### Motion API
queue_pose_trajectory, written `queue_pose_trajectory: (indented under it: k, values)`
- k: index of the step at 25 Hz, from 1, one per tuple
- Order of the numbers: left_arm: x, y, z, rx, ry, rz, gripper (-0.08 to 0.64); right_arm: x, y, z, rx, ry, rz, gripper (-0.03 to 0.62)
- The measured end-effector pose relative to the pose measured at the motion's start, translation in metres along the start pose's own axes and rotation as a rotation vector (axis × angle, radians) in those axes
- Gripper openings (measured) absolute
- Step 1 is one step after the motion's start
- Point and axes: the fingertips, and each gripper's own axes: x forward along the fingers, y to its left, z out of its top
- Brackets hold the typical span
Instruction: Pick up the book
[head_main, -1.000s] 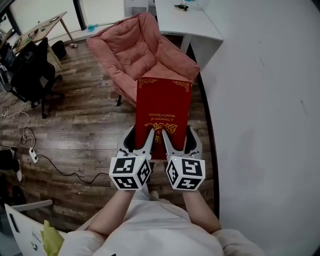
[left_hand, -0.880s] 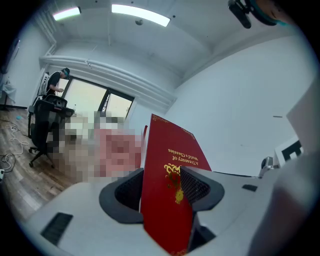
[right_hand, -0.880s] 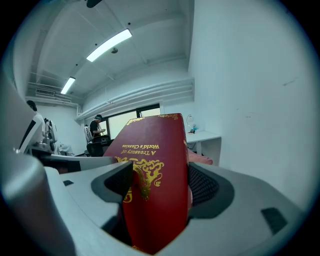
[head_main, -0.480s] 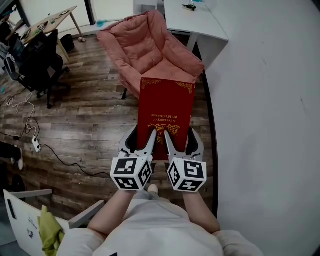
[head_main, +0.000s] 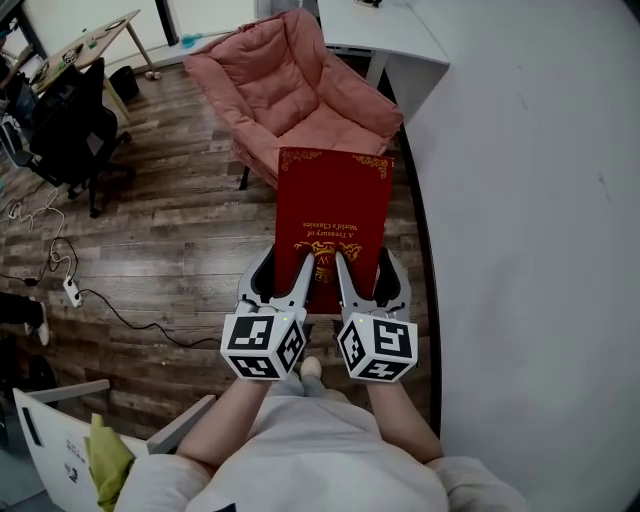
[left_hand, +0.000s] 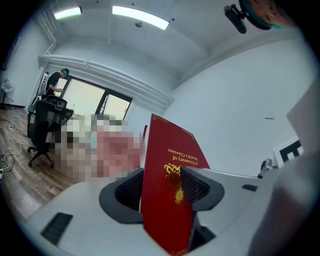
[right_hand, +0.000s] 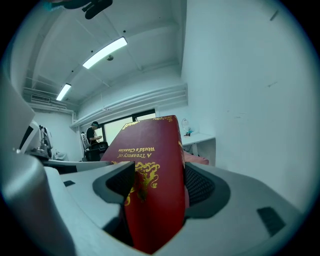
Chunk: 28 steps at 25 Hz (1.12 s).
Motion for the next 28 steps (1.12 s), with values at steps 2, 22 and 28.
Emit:
queue_pose_trajectory:
  k: [2, 22, 28]
  values:
    - [-0.003, 0.002, 0.001, 0.006, -0.003, 0.002, 0.219, -0.001, 0.003, 0.0, 0.0, -0.008, -0.002, 0.327]
    - [-0.013, 0.015, 0.002, 0.024, -0.001, 0.015, 0.219, 0.0, 0.02, -0.003, -0.034, -0.009, 0.002, 0.316]
    - [-0.015, 0.015, 0.004, 0.025, -0.005, 0.016, 0.219, -0.001, 0.022, -0.002, -0.037, -0.014, 0.006, 0.316]
